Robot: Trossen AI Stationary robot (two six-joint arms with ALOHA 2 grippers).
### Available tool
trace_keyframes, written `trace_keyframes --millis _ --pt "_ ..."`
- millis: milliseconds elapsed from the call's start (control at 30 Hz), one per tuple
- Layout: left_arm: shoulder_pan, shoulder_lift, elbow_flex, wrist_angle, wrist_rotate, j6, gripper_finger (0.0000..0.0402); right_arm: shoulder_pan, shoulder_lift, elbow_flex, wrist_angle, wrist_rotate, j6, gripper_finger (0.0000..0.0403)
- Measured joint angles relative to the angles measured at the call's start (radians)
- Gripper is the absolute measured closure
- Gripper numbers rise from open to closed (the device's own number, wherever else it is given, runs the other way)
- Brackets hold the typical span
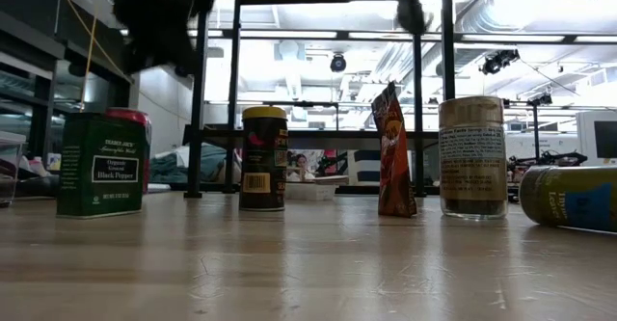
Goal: Shelf spices
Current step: Adjust the yellow seasoning bag, then adjust the seasoning bag
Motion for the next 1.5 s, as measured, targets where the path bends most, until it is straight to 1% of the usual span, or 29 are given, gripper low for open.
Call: trace_keyframes --millis 67,133,233,300,367,433,500,567,700,833,1033,1133,1200,1300,1400,1500 --pt "0.003 -0.058 0.000 0.035 -0.026 0.024 0.0401 -0.053 0.075 0.078 -0.019 -0.063 -0.061 0.0403" --pt "0.002 -0.117 0.000 0.042 -0.066 0.026 0.0401 -0.095 0.150 0.170 -0.108 -0.108 -0.110 0.0403" --pt "0.001 -0.204 0.000 0.027 -0.134 -0.001 0.0401 -0.136 0.250 0.309 -0.402 -0.099 -0.139 0.0403" --pt "0.001 -0.248 0.000 -0.008 -0.175 -0.049 0.0401 -0.155 0.306 0.384 -0.581 -0.075 -0.123 0.0403" --pt "-0.003 -0.274 0.000 -0.037 -0.214 -0.072 0.0401 -0.174 0.356 0.429 -0.652 -0.087 -0.141 0.0403" --pt "-0.006 -0.287 0.000 -0.048 -0.241 -0.072 0.0401 -0.189 0.399 0.444 -0.647 -0.134 -0.165 0.0403" --pt "-0.006 -0.286 0.000 -0.050 -0.242 -0.069 0.0401 -0.198 0.440 0.445 -0.613 -0.167 -0.165 0.0403" --pt "-0.006 -0.279 0.000 -0.054 -0.238 -0.069 0.0401 -0.202 0.472 0.445 -0.580 -0.179 -0.146 0.0403" --pt "-0.020 -0.276 0.000 -0.052 -0.240 -0.064 0.0401 -0.202 0.508 0.444 -0.575 -0.166 -0.105 0.0403" --pt "-0.029 -0.276 0.000 -0.053 -0.241 -0.061 0.0401 -0.191 0.525 0.444 -0.533 -0.198 -0.101 0.0403" --pt "-0.038 -0.276 0.000 -0.053 -0.249 -0.043 0.0401 -0.152 0.561 0.443 -0.394 -0.264 -0.031 0.0403" --pt "-0.039 -0.276 0.000 -0.057 -0.250 -0.040 0.0401 -0.133 0.577 0.443 -0.281 -0.303 0.010 0.0403" --pt "-0.039 -0.277 0.000 -0.057 -0.251 -0.034 0.0401 -0.120 0.586 0.443 -0.192 -0.316 0.012 0.0403" --pt "-0.039 -0.276 0.000 -0.056 -0.251 -0.032 0.0401 -0.110 0.583 0.443 -0.139 -0.310 0.015 0.0403" --pt "-0.039 -0.277 0.000 -0.053 -0.250 -0.032 0.0401 -0.112 0.545 0.443 -0.193 -0.296 -0.049 0.0403" --pt "-0.041 -0.276 0.000 -0.052 -0.250 -0.030 0.0401 -0.120 0.468 0.443 -0.323 -0.270 -0.118 0.0403"
